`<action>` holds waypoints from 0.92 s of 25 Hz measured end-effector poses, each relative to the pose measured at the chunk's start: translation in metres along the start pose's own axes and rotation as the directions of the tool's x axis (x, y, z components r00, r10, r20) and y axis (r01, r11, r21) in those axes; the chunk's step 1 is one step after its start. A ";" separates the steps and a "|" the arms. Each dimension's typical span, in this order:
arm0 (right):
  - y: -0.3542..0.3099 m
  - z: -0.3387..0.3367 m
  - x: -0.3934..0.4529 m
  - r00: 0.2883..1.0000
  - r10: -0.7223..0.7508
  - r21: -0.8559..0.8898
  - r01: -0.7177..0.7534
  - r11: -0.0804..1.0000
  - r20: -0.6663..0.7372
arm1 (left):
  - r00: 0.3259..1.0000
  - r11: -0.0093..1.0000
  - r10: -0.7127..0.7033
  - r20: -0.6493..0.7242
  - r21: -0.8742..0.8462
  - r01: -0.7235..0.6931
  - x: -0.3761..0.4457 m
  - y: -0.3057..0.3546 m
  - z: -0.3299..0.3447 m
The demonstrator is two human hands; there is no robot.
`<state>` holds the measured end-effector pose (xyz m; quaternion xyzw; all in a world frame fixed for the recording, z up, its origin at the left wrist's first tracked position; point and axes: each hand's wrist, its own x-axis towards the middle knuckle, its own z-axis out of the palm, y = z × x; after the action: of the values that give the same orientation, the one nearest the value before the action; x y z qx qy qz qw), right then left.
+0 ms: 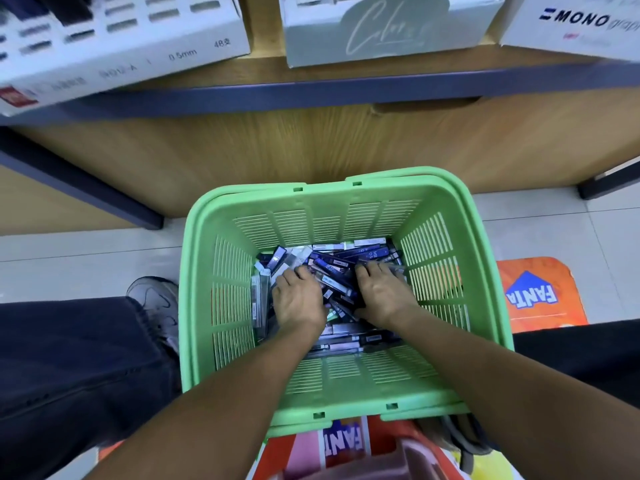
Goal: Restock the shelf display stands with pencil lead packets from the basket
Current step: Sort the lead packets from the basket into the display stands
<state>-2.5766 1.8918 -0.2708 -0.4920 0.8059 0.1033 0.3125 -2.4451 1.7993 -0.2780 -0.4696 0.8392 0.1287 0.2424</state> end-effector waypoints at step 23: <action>-0.051 -0.012 0.027 0.942 0.042 0.730 -0.287 0.621 0.334 | 0.902 0.486 -0.148 0.406 -0.764 0.424 0.018 -0.019 -0.015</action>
<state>-2.5464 1.8418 -0.2708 -0.2148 0.7608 -0.1514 0.5934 -2.4414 1.7691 -0.2743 -0.6376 0.5375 0.5378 0.1240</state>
